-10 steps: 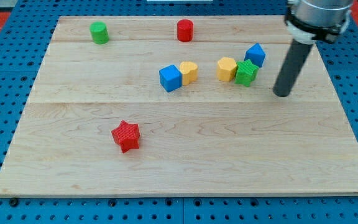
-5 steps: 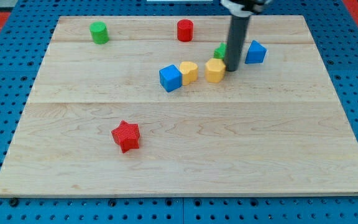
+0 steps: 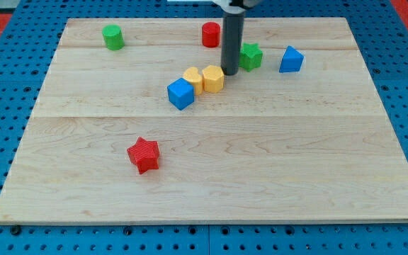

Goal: Place the green star and the blue triangle in a diagonal line

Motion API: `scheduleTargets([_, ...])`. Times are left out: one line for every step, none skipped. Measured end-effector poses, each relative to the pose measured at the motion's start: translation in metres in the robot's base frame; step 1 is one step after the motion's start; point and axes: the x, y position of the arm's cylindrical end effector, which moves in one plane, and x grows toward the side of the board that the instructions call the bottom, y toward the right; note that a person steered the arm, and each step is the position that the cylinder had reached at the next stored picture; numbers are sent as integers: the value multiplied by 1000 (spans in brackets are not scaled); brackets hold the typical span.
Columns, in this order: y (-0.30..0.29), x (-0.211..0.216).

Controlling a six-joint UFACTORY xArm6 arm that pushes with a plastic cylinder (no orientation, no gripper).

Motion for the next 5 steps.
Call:
scheduleTargets([31, -21])
scheduleTargets([46, -16])
scheduleTargets([61, -30])
scheduleTargets([86, -63])
scheduleTargets([116, -75])
